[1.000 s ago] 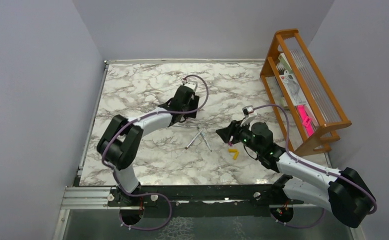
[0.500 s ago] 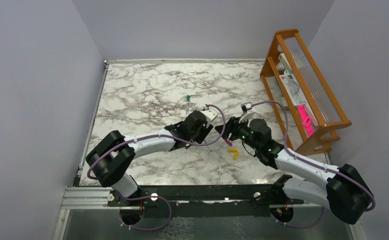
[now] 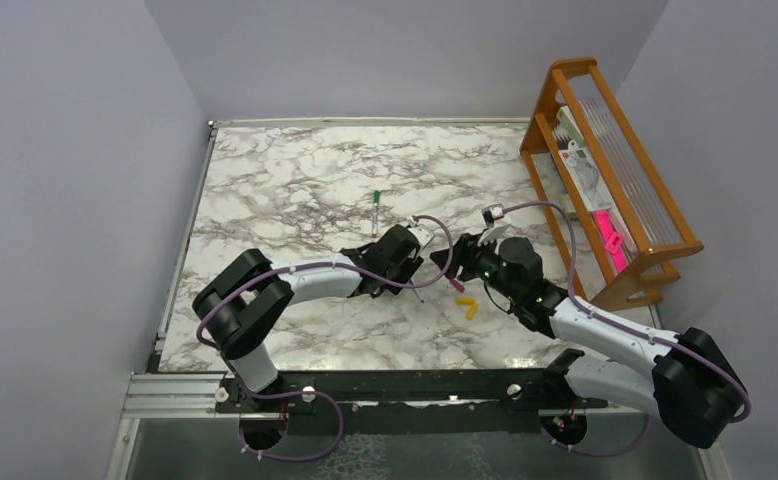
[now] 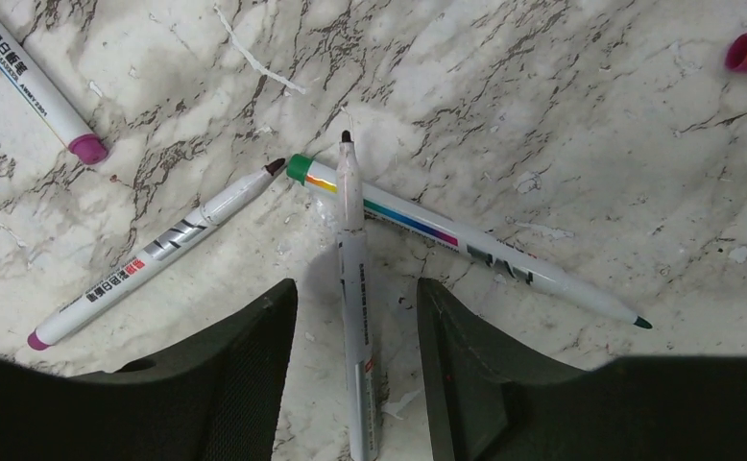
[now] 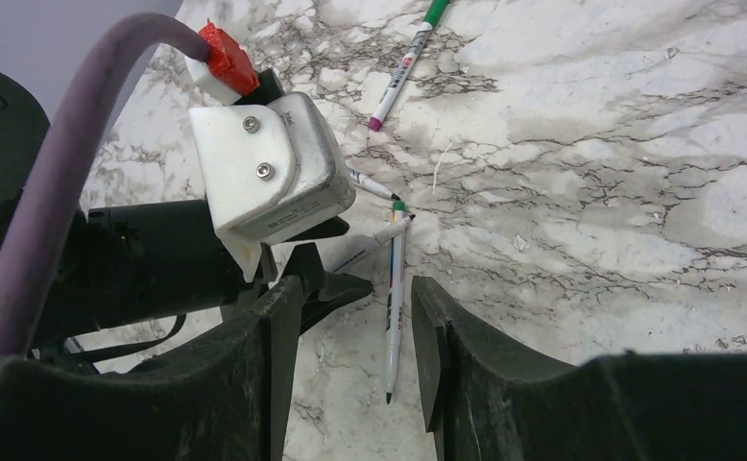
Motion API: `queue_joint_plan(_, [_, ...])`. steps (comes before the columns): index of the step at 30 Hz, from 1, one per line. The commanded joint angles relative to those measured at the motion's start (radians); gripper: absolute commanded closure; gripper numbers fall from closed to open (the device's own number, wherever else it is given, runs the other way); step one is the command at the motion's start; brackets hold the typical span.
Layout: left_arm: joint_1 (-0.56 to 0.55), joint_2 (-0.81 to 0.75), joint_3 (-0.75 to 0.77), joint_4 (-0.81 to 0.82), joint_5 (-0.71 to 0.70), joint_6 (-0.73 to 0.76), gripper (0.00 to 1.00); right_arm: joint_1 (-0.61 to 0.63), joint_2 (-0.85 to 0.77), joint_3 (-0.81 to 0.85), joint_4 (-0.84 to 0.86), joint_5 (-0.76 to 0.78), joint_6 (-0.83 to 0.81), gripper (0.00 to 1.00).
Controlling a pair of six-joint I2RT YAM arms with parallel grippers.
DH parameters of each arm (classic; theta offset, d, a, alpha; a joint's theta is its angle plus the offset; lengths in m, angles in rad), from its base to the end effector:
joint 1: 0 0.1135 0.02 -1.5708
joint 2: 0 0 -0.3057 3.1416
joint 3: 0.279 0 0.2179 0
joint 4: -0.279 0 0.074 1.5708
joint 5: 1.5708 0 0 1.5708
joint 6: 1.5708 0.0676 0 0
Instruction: Insert the pens into the pen caps
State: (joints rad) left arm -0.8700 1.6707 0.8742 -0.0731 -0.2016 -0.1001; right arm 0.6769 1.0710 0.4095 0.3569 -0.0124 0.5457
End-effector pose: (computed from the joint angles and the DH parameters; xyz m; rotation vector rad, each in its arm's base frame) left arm 0.2233 -0.2438 0.2027 0.8274 2.2808 -0.1965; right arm 0.1637 0.1326 0.2580 -0.1377 1.9606 0.8378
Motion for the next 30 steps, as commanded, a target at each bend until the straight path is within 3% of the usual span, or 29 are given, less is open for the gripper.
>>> queue_joint_plan(1, [0.001, 0.037, 0.022, -0.058, 0.019, -0.021, 0.5, 0.001, -0.003, 0.001, -0.004, 0.032, 0.001, 0.55])
queue_joint_plan(3, [0.001, 0.058, 0.024, -0.063, 0.018, -0.024, 0.56, 0.001, -0.003, -0.001, -0.003, 0.032, 0.002, 0.55])
queue_joint_plan(7, [0.002, 0.061, 0.03, -0.073, 0.019, -0.03, 0.85, 0.001, -0.002, -0.006, -0.001, 0.033, 0.003, 0.55])
queue_joint_plan(11, [0.001, 0.043, 0.03, -0.073, 0.026, -0.035, 0.99, 0.001, -0.014, -0.013, -0.004, 0.042, 0.003, 0.55])
queue_joint_plan(20, [0.001, -0.076, 0.021, -0.062, 0.036, -0.066, 1.0, 0.001, -0.028, -0.017, 0.009, 0.021, 0.028, 0.55])
queue_joint_plan(26, [0.002, -0.251, -0.047, 0.096, 0.111, -0.094, 1.0, 0.001, -0.043, -0.025, 0.113, -0.031, 0.061, 0.34])
queue_joint_plan(30, [0.001, -0.333, -0.118, 0.254, 0.204, -0.115, 1.0, 0.001, -0.01, -0.001, 0.167, -0.051, 0.094, 0.33])
